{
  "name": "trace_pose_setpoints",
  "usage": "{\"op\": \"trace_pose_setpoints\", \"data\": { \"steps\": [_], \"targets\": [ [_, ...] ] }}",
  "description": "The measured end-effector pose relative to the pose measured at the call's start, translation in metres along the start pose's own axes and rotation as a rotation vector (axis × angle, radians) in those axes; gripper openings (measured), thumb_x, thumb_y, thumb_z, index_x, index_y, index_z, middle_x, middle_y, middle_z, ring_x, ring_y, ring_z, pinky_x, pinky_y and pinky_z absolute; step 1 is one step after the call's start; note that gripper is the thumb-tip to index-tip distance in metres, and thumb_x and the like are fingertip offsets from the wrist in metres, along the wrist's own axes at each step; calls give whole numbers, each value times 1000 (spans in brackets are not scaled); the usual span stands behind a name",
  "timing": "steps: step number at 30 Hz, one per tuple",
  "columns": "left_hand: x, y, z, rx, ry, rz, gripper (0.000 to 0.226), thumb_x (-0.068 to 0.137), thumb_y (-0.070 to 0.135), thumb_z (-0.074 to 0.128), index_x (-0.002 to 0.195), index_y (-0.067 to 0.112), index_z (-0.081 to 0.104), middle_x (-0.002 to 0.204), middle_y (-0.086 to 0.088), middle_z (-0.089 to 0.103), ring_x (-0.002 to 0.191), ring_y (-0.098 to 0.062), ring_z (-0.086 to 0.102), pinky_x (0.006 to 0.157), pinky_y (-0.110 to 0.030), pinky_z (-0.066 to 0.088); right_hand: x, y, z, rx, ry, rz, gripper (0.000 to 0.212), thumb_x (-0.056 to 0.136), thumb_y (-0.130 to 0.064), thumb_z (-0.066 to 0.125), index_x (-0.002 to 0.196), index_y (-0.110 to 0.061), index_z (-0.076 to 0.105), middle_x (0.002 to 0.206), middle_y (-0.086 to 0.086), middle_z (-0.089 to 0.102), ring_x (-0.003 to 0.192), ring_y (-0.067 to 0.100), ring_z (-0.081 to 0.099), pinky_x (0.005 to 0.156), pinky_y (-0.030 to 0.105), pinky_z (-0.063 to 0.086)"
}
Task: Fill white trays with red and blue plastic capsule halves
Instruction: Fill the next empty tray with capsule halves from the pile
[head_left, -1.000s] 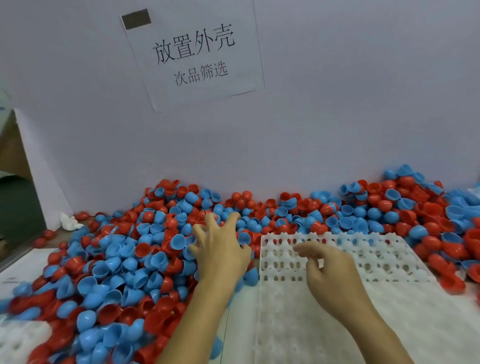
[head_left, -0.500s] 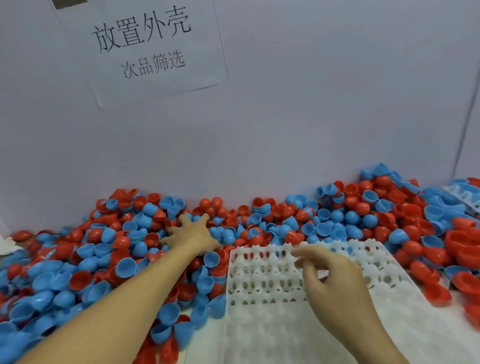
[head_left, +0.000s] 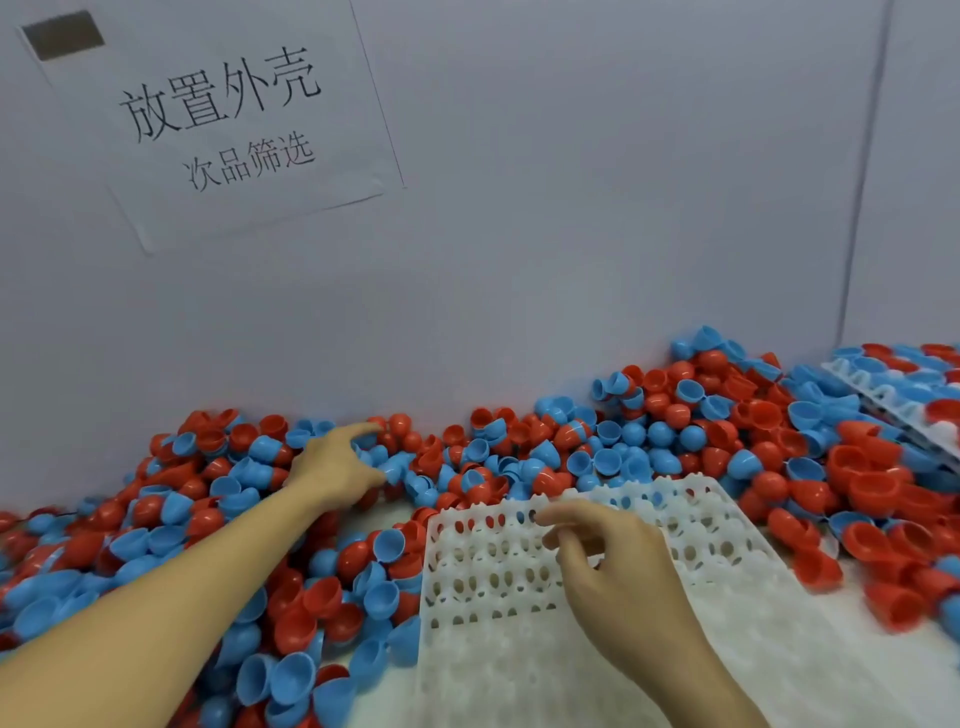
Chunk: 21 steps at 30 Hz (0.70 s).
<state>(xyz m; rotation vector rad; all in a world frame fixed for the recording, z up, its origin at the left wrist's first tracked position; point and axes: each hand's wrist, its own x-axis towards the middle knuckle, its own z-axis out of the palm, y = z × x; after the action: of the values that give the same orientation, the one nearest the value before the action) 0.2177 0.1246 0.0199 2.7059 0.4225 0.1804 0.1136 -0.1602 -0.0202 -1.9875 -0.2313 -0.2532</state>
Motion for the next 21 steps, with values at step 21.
{"op": "trace_pose_setpoints", "data": {
  "steps": [21],
  "targets": [
    [-89, 7, -49, -1442, 547, -509, 17, 91, 20, 65, 107, 16, 63, 95, -6, 66, 67, -14, 62, 47, -27, 54, -5, -18, 2, 83, -94, 82, 32, 99, -13, 53, 94, -43, 65, 85, -12, 70, 74, -6, 66, 54, 10, 49]
  ]
}}
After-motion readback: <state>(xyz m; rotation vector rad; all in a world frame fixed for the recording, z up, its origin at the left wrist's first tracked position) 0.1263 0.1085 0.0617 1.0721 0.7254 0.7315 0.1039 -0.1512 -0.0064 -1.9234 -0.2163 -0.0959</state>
